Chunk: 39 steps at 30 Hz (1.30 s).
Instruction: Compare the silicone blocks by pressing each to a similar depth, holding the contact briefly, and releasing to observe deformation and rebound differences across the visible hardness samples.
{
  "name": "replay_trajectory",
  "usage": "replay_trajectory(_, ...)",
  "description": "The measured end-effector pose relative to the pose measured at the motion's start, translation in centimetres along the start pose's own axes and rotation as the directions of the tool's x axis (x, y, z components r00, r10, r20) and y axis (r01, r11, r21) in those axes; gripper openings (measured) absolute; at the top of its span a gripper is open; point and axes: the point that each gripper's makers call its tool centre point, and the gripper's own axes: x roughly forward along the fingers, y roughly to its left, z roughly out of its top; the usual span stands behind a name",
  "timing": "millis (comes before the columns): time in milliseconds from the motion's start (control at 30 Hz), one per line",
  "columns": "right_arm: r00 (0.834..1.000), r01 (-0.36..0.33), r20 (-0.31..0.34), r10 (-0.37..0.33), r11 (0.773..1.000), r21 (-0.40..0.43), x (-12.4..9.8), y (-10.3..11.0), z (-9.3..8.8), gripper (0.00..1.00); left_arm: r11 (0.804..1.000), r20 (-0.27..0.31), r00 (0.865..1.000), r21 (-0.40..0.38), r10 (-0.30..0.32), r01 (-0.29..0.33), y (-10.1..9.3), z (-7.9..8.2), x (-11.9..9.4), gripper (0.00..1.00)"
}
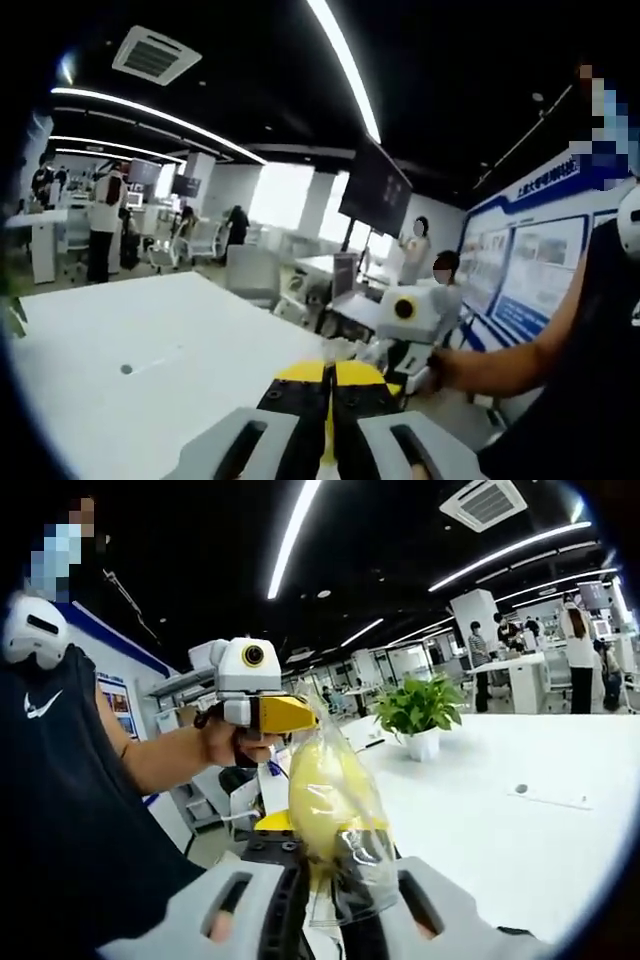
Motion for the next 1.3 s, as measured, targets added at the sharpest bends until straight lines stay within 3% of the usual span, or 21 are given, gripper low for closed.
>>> replay_trajectory(100,1.000,-0.006,-0.012,0.006,1.000,-0.003,0.0,0.2,0.4,0.01,0.998,0.023,1.000,-0.063,-0.016,0.017,-0.2,0.4,-0.3,0.00)
replay_trajectory(200,1.000,0.005,-0.030,-0.006,1.000,-0.013,0.0,0.3,0.7,0.00,0.998,0.028,0.999,-0.057,-0.014,0.016,-0.3,0.6,-0.5,0.00)
replay_trajectory(433,1.000,0.004,0.011,-0.004,1.000,-0.012,0.3,0.7,2.2,0.00,0.999,0.069,0.998,-0.051,-0.013,0.016,-0.9,2.3,-1.1,0.00)
replay_trajectory(533,1.000,0.000,-0.003,0.000,1.000,-0.015,0.4,0.8,2.1,0.00,1.000,0.063,0.998,-0.016,0.001,0.000,-0.9,2.2,-1.2,0.00)
replay_trajectory(1300,0.999,-0.025,-0.027,0.025,1.000,-0.007,0.8,1.4,1.7,0.00,1.000,0.070,0.997,-0.013,0.013,-0.012,-0.8,1.8,-1.9,0.00)
